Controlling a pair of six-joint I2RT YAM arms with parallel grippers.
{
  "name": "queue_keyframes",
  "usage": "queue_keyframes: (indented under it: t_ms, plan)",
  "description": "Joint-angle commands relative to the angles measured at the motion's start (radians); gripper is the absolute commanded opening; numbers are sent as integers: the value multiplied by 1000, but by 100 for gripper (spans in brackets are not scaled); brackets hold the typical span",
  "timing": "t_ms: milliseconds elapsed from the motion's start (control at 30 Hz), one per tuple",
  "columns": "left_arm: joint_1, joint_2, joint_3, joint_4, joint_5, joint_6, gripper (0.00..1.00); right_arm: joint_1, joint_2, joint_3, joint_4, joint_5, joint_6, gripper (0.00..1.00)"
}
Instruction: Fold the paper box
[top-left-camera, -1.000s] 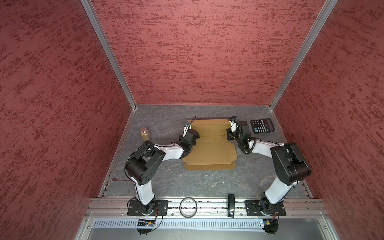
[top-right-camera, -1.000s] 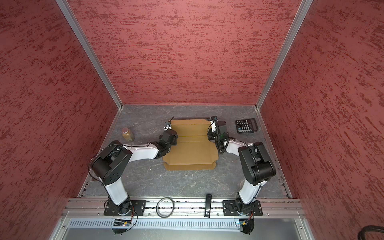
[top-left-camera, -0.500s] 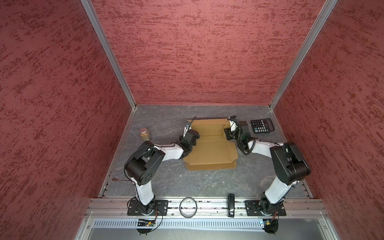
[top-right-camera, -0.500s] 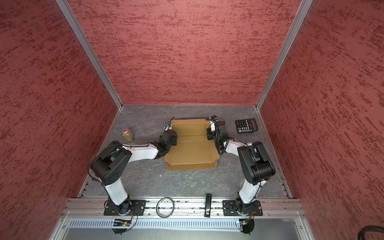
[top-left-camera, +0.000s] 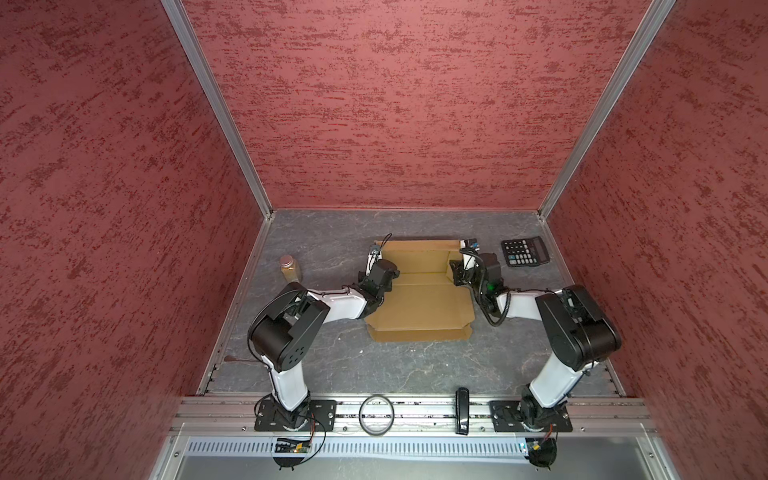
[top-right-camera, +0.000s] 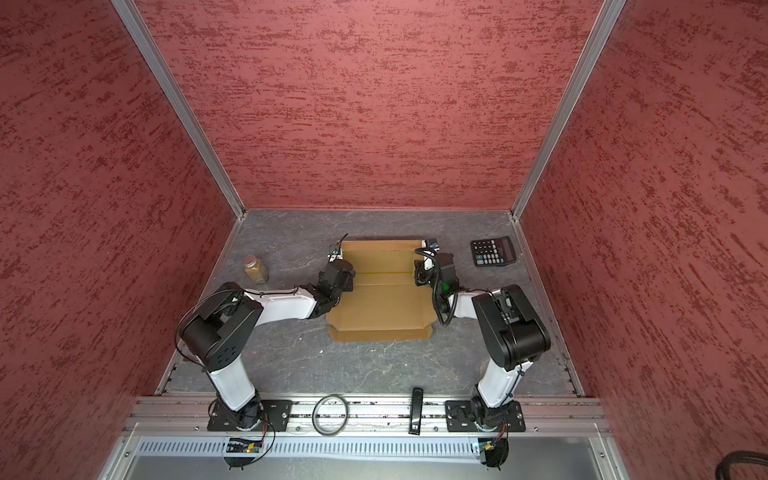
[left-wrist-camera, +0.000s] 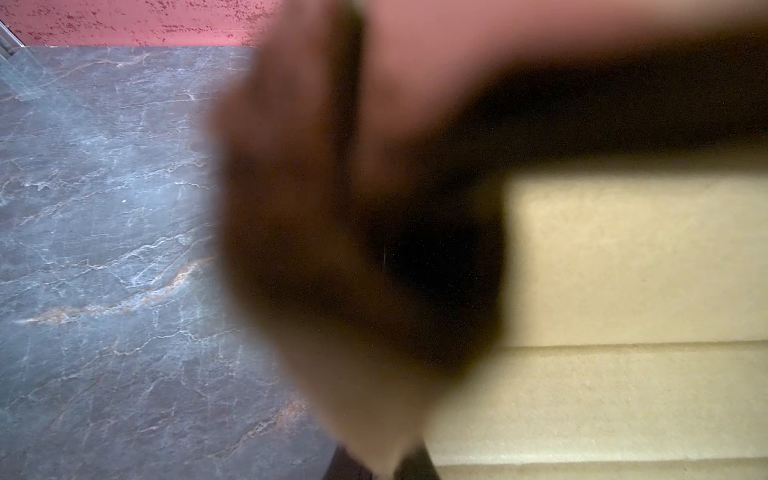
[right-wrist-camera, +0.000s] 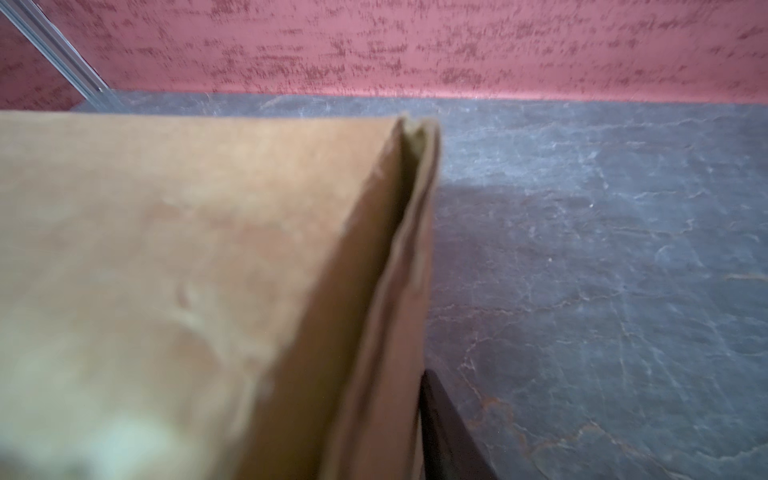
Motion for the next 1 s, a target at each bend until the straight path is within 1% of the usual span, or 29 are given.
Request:
queue_keyframes:
  t_ms: [0, 100, 167, 367, 567, 967]
  plan:
    - [-10, -25, -12, -12, 21, -15, 10, 12, -5, -16, 128, -11, 19, 33]
    - [-9, -23, -10, -16, 25, -16, 10, 13, -1, -18, 141, -10, 17, 40]
    - [-9, -23, -10, -17, 25, -16, 10, 14, 5, -21, 154, -11, 16, 42]
    - [-9, -20, -10, -17, 31, -16, 10, 14, 25, -12, 159, -15, 17, 42]
    - [-15, -19, -13, -20, 45, -42, 10, 18, 31, -5, 149, -15, 34, 42]
    - [-68, -17, -7, -29, 46, -72, 10, 50, 45, 12, 124, 12, 49, 45]
